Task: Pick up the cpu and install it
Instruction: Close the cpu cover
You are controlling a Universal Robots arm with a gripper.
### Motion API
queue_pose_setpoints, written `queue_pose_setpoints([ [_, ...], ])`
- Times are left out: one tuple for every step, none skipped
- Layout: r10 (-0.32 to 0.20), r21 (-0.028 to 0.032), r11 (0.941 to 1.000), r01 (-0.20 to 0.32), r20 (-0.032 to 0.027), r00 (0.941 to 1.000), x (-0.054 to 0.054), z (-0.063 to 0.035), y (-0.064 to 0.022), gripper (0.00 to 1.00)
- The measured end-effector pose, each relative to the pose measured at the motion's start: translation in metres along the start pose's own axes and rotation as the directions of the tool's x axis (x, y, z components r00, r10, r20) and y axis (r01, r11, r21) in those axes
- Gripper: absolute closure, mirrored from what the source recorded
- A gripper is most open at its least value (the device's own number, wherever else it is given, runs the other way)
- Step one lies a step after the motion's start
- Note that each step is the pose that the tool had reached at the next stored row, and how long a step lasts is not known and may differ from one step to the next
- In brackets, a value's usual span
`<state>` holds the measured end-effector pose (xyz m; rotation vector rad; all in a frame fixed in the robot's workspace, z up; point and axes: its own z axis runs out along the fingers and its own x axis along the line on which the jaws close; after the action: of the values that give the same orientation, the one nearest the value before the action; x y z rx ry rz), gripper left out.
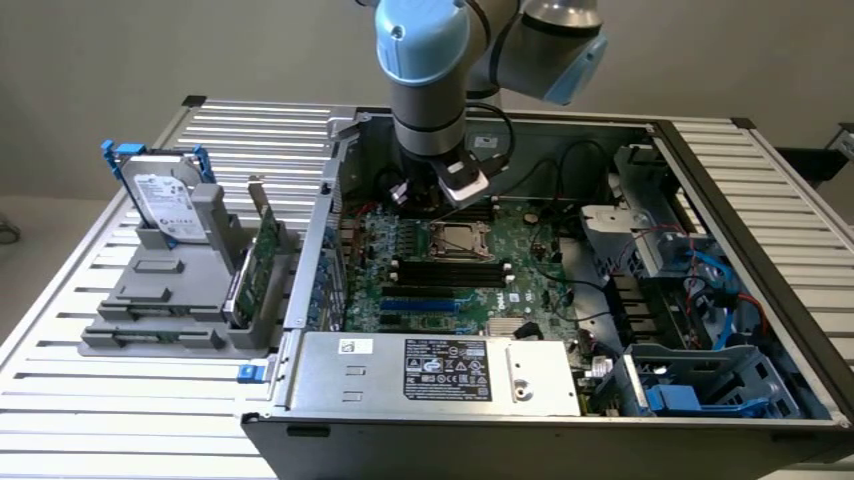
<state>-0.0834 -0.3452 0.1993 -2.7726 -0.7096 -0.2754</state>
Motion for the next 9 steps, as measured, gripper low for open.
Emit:
queue_pose_setpoints([
  [0.000,0.0000,1.0000,0.000,-0.0001,1.0000,0.0002,0.0001,0.0001,0.89],
  [0.000,0.0001,1.0000,0.000,-0.0002,1.0000,0.0003,0.0001,0.0002,0.89],
  [0.000,0.0000,1.0000,0.000,-0.0002,1.0000,0.0004,0.0002,0.0002,0.89],
  [0.000,0.0000,1.0000,0.000,-0.0001,1.0000,0.0004,0.0001,0.0002,0.89],
  [0.000,0.0001,1.0000,0.000,0.0002,1.0000,0.0005,0.0001,0.0001,0.89],
  [0.000,0.0006,1.0000,0.000,0.0009,1.0000,0.0005,0.0000,0.0001,0.89],
  [0.001,0.0012,1.0000,-0.001,0.0023,1.0000,0.0006,-0.0001,0.0000,0.89],
  [0.001,0.0024,1.0000,-0.001,0.0043,1.0000,0.0008,-0.0002,-0.0001,0.89],
  [0.002,0.0037,1.0000,-0.002,0.0068,1.0000,0.0009,-0.0003,-0.0003,0.89],
])
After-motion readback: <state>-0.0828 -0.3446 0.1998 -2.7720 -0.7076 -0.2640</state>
